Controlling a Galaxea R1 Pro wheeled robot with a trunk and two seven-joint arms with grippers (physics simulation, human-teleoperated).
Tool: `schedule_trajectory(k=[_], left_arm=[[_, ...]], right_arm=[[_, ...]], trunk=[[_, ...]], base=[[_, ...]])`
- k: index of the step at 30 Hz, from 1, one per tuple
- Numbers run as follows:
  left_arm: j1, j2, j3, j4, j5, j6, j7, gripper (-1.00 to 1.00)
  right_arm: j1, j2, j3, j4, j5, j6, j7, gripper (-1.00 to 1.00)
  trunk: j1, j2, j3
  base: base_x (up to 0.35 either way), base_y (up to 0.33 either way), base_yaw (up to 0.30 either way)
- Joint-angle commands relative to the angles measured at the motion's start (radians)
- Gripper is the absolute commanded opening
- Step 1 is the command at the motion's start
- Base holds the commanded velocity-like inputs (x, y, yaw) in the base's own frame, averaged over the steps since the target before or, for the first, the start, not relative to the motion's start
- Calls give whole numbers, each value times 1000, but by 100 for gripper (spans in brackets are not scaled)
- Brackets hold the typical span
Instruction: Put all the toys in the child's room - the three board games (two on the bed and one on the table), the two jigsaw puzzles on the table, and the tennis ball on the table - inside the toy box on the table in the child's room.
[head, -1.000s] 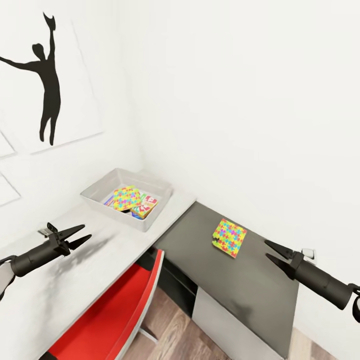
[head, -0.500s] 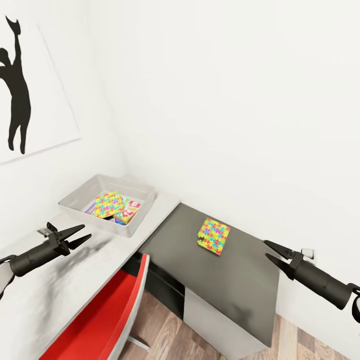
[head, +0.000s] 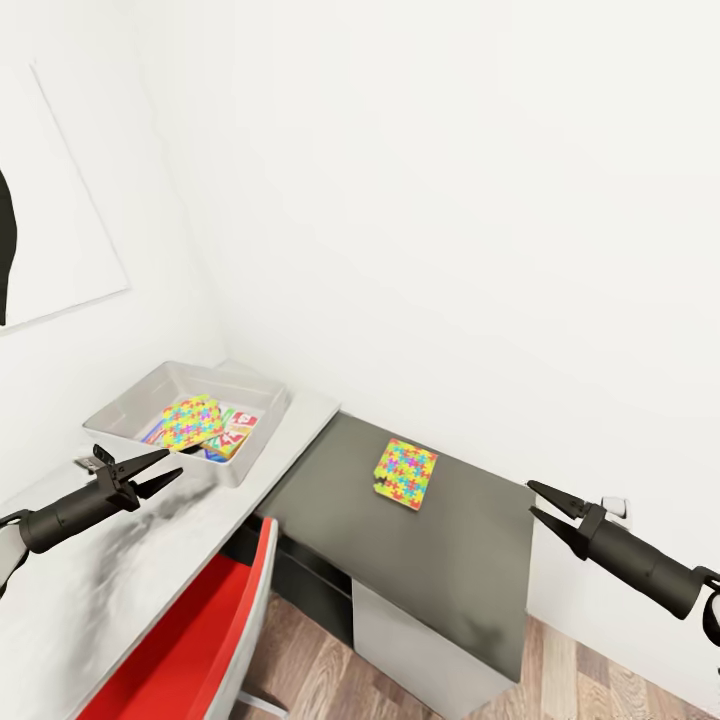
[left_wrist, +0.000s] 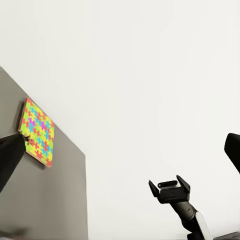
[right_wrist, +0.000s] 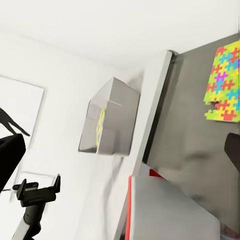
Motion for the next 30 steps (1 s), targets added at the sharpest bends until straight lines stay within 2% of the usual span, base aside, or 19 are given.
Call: schedule_trajectory(k=[1,11,18,30], left_arm=[[0,0,0,0,3,6,-1,100],[0,0,0,-2,3,6,-1,100],[0,0,0,-3,3,6,0,100],[0,0,0,-3,3,6,0,100]], right_arm=[[-1,0,-1,0,9,4,10,100],[-1,1,-1,0,9,2,10,100],[-1,-1,2,2,8,-61,10,100],[-1,-1,4,2,8,-71,18,100]], trunk=[[1,-2,0],[1,-2,14],[1,-2,24],[1,-2,41]], base=[[0,0,-154],[0,0,-147],[0,0,-145],[-1,-2,-145]])
